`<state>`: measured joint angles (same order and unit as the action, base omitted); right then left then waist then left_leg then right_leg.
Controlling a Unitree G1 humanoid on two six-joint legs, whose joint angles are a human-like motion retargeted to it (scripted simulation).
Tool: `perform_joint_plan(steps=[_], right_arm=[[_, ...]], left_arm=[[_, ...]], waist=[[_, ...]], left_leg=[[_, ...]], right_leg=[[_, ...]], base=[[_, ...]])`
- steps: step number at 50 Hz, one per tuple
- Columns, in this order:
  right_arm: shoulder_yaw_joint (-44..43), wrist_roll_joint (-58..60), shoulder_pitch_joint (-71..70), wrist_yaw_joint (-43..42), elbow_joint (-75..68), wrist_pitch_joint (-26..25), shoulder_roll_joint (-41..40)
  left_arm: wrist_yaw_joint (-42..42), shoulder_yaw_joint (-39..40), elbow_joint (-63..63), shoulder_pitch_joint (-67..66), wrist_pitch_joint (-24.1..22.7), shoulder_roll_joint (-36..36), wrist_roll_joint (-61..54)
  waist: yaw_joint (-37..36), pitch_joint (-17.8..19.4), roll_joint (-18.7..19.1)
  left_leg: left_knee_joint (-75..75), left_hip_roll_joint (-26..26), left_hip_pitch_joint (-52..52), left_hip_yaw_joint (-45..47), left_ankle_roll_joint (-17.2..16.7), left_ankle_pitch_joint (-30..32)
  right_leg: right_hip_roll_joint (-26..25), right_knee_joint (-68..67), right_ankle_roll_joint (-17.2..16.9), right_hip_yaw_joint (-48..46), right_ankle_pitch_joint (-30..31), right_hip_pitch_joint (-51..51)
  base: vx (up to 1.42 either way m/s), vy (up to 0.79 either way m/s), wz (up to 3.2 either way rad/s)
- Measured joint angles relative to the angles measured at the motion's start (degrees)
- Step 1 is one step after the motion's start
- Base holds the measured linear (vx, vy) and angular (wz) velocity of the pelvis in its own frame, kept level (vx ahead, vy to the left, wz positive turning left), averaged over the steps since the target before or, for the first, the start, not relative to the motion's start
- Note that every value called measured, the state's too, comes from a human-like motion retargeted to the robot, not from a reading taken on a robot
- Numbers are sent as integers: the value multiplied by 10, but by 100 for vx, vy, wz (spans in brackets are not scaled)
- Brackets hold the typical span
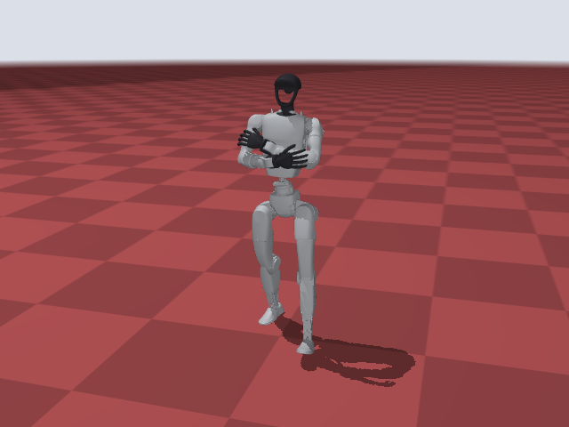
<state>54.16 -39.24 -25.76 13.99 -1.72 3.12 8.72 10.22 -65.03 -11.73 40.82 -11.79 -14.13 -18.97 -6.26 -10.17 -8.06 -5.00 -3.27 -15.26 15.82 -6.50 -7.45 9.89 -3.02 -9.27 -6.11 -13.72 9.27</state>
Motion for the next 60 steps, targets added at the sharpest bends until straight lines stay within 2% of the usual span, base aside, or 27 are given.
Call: perform_joint_plan(steps=[3, 6, 8, 11, 13, 15, 20, 23, 25, 28, 30, 32, 35, 40, 45, 50, 55, 60], right_arm=[[-3, -4, 3, 6, 0, -6, -2], [-3, -2, 12, 5, -1, -1, -4], [-3, 5, 17, 0, -1, 5, -5], [-7, 14, 20, -17, 1, 7, -5], [-10, 15, 20, -29, 2, 5, -4], [-12, 14, 22, -35, 3, 5, -4], [-11, 10, 25, -30, 5, 10, 0], [-10, 10, 28, -27, 5, 12, 2], [-10, 9, 29, -29, 5, 11, 5], [-12, 17, 22, -43, 5, 1, 5], [-11, 33, 15, -45, 6, -3, 1], [-10, 50, 11, -38, 6, 0, -3], [-9, 62, 13, -35, 5, 5, -6], [-11, 60, 12, -38, 5, 4, -2], [-12, 46, 8, -35, 10, -2, 8], [-5, 19, 20, -39, 13, -1, 6], [-3, 7, 25, -41, 12, -3, 2], [-1, 13, 28, -40, 7, -5, -5]], left_arm=[[-3, 1, -2, 1, 4, -1, 8], [-7, 0, -4, -6, 0, -1, 17], [-13, -2, -3, -10, -3, 0, 23], [-32, -6, -4, -12, 1, 0, 27], [-44, -7, -5, -12, 6, 0, 28], [-50, -7, -6, -13, 10, 0, 31], [-44, -3, -4, -17, 8, 2, 37], [-36, -1, -2, -20, 3, 6, 32], [-36, -1, -1, -20, 1, 9, 22], [-49, -3, -1, -14, 2, 10, 11], [-59, -8, 1, -9, -1, 8, 18], [-62, -13, 4, -9, -10, 7, 30], [-67, -18, 6, -14, -18, 8, 40], [-80, -17, 7, -13, -17, 9, 44], [-77, -6, 7, -7, -8, 10, 40], [-55, -4, 6, -21, 6, 8, 61], [-39, -2, 1, -26, 11, 1, 68], [-35, -2, -1, -29, 13, -2, 61]], waist=[[1, -6, 12], [4, -10, 31], [7, -16, 42], [14, -26, 50], [21, -27, 53], [30, -24, 58], [59, -14, 68], [79, -10, 66], [96, -5, 59], [123, 17, 42], [134, 33, 38], [139, 38, 43], [142, 30, 53], [151, 7, 56], [140, -21, 47], [130, -58, 19], [124, -87, 1], [92, -82, -6]], left_leg=[[0, -8, 29, -17, 7, 27], [5, -21, 64, -33, 14, 31], [15, -30, 78, -39, 19, 19], [32, -32, 85, -46, 26, -7], [43, -30, 90, -52, 27, -26], [52, -28, 98, -58, 26, -42], [63, -19, 120, -76, 20, -77], [65, -3, 133, -93, 15, -93], [66, 16, 146, -109, 12, -103], [67, 43, 182, -141, 12, -124], [66, 47, 209, -156, 12, -139], [66, 41, 227, -164, 12, -150], [68, 31, 246, -173, 10, -163], [85, 32, 272, -199, 19, -165], [146, 42, 273, -219, 39, -104], [327, 69, 189, -192, 72, -28], [484, 76, 59, -108, 117, -64], [404, 100, 7, -57, 126, -104]], right_leg=[[-7, -40, 21, 11, 15, 9], [-15, -136, 46, 16, 66, -8], [-17, -244, 56, 18, 121, -55], [-15, -407, 53, 21, 194, -154], [-15, -480, 50, 20, 211, -212], [-17, -513, 52, 10, 198, -254], [-2, -425, 74, -62, 132, -305], [3, -271, 75, -99, 140, -299], [4, -141, 64, -99, 170, -283], [13, 30, 22, -60, 217, -249], [17, 80, -14, -34, 210, -247], [18, 80, -42, -28, 171, -265], [21, 80, -57, -61, 131, -273], [36, 80, -53, -108, 168, -238], [46, 80, -43, -96, 208, -198], [65, 77, -30, -88, 169, -159], [77, 51, -38, -78, 127, -157], [71, 32, -52, -47, 98, -152]], base=[[57, 22, -30], [57, 27, -17], [52, 29, -13], [47, 26, -2], [43, 23, 17], [42, 19, 28], [41, 14, 46], [41, 7, 69], [44, 2, 95], [50, -4, 102], [53, -8, 68], [53, -11, 42], [55, -15, 36], [60, -23, 46], [61, -34, 16], [56, -35, 3], [47, -27, -4], [44, -17, -58]])
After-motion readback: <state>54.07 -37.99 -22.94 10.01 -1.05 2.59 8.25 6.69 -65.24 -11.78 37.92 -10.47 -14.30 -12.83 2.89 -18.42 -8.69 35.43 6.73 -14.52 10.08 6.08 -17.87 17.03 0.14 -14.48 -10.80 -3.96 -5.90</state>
